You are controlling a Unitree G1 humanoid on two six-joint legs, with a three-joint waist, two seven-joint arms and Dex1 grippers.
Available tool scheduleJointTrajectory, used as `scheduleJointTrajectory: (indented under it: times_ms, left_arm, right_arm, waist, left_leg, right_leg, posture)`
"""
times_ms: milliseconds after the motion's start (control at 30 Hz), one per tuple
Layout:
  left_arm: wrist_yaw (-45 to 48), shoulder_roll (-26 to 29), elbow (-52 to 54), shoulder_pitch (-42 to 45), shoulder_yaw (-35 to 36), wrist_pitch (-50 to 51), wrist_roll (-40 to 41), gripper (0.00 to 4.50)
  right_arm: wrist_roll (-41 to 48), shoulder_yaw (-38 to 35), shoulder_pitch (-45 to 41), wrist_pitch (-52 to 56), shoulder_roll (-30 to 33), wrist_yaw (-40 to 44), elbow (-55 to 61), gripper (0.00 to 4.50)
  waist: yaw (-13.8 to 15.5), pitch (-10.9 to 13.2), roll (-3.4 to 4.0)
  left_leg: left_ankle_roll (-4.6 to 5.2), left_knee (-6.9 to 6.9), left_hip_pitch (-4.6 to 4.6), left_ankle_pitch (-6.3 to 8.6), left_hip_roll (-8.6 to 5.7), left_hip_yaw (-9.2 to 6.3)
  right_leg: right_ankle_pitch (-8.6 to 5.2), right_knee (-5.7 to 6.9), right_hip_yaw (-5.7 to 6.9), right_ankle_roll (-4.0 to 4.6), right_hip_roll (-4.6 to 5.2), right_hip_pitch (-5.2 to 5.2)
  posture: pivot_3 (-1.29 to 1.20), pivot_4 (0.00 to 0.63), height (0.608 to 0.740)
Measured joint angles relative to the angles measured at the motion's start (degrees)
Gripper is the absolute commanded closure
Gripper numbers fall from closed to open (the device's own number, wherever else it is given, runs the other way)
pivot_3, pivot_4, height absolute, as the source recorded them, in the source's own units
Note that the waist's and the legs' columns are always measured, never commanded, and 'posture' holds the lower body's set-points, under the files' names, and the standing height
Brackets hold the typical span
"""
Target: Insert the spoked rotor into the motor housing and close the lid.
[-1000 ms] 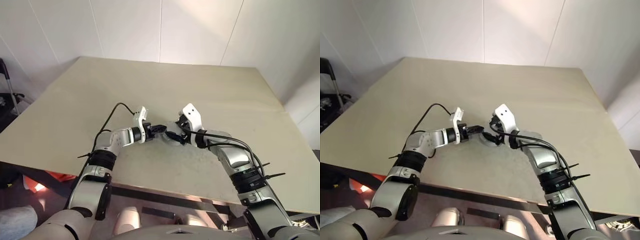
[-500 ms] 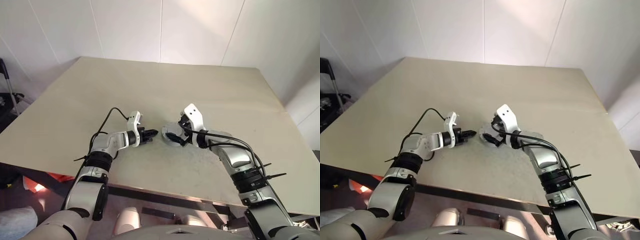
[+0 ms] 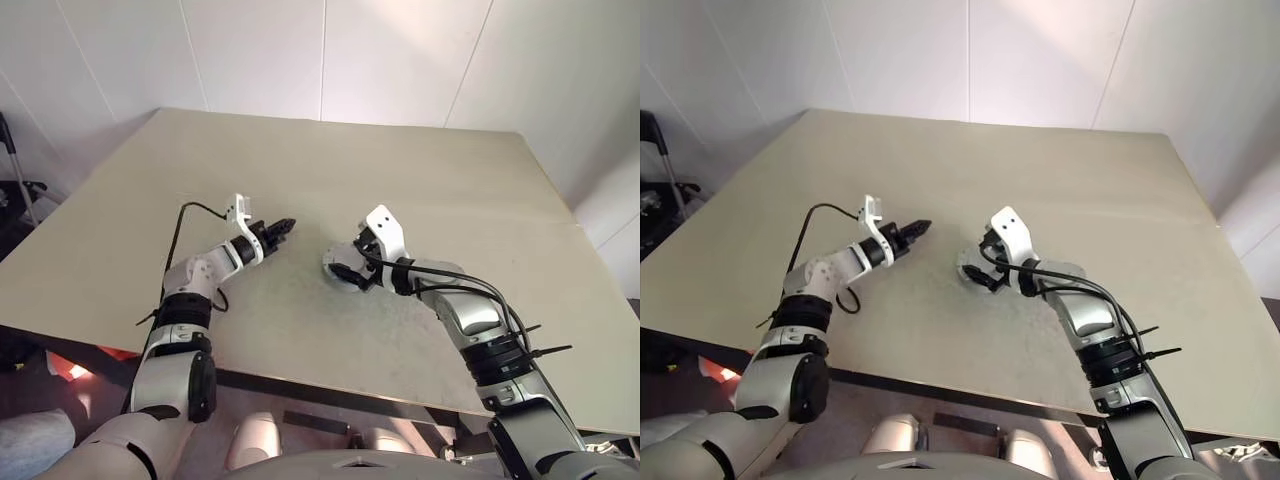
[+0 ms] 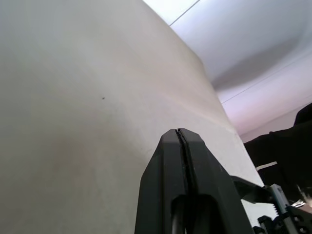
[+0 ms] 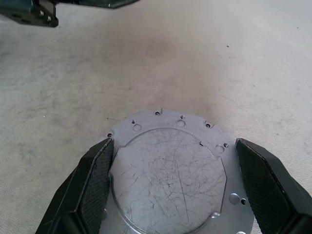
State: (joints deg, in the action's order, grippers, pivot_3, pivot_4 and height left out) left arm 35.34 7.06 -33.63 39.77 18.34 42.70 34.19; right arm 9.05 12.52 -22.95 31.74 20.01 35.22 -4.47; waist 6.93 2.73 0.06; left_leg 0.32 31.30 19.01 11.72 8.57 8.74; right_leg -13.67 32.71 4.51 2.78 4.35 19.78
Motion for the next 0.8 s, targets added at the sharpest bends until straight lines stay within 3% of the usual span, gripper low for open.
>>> scheduleJointTrajectory:
  times_ms: [367, 800]
  left_arm:
    - [2.3, -2.1, -0.2, -2.1, -7.6, 12.8, 0.9, 4.5]
    - [3.3, -1.8, -1.8, -1.0, -11.2, 12.2, -1.5, 4.5]
  right_arm:
    - [0.0, 0.1, 0.4, 0.0, 0.0, 0.0, 0.2, 0.04]
    - [-0.3, 0.2, 0.9, 0.0, 0.0, -1.1, 0.7, 0.04]
  waist:
    - [0.0, 0.0, 0.0]
    - [0.2, -0.1, 0.03]
  left_leg:
    - [0.0, -0.01, 0.04, 0.0, 0.0, 0.01]
    - [0.04, -0.05, -0.56, 0.03, -0.03, -0.01]
  right_leg:
    - [-0.01, 0.0, -0.01, -0.01, 0.0, 0.07]
    - [-0.04, -0.13, -0.01, -0.06, 0.01, -0.5]
  posture:
    - [0.0, 0.0, 0.74]
    - [0.0, 0.0, 0.74]
